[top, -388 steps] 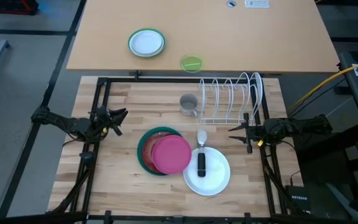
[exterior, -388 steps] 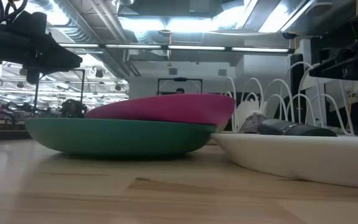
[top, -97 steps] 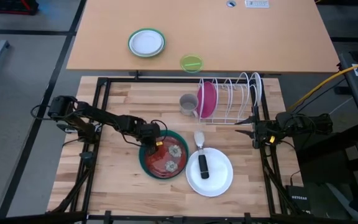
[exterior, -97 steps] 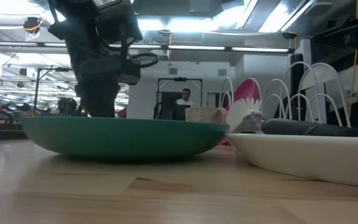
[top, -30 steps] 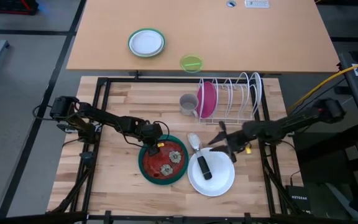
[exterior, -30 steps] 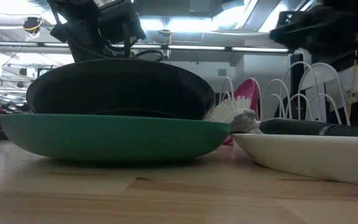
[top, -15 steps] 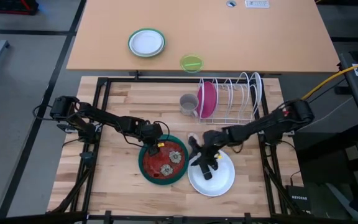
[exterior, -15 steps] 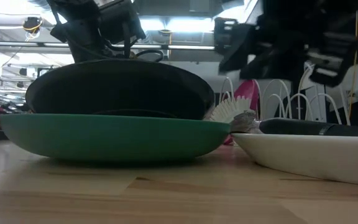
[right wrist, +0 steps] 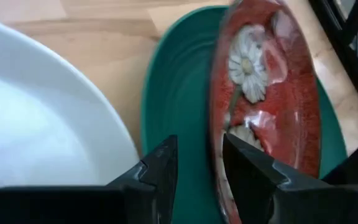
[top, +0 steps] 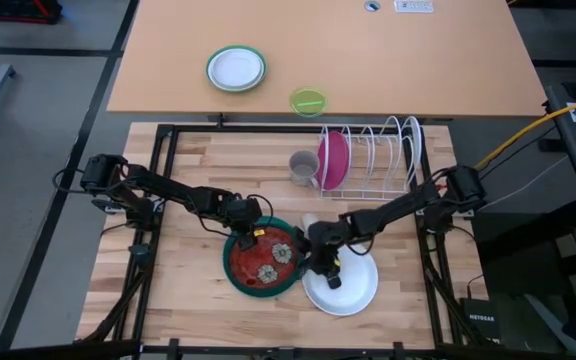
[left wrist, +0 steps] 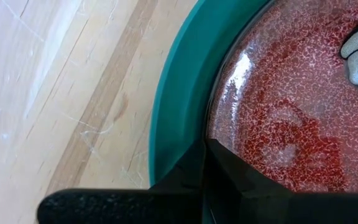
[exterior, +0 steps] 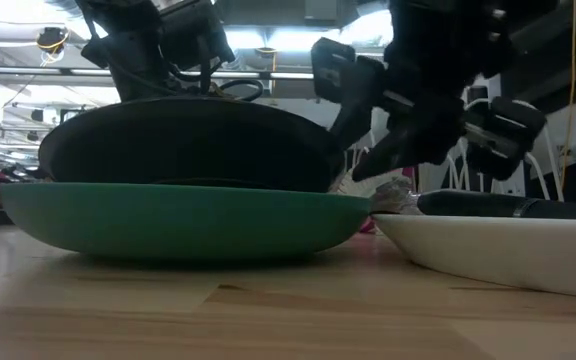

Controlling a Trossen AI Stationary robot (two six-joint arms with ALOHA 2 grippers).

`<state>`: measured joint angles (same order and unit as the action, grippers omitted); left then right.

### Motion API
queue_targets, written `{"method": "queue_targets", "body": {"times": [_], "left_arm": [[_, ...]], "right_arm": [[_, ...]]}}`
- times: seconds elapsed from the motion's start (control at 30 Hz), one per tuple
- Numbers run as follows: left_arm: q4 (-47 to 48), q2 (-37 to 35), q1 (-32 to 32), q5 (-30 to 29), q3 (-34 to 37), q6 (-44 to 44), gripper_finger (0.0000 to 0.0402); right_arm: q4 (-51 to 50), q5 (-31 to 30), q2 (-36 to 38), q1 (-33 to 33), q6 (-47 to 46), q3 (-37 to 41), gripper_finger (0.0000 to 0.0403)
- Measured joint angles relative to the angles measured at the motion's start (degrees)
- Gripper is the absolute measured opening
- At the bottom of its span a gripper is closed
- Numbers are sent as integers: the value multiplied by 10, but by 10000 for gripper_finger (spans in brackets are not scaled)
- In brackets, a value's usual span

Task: Sort dishes
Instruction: Put the brown plate in the white dish rack

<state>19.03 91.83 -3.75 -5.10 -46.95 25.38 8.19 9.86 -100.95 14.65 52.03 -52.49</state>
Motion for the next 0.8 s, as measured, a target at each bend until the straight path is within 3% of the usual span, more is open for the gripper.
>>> {"method": "queue_targets", "body": {"times": [0.27,0.6,0.8], "left_arm": [[0,0,0,0,0,8,8],[-4,0,0,1,0,17,8],[-6,0,0,1,0,16,8]], "right_arm": [[7,-139,-1,22,12,0,131],[18,-133,-38,22,5,-3,128],[22,-146,-40,22,8,-1,59]]}}
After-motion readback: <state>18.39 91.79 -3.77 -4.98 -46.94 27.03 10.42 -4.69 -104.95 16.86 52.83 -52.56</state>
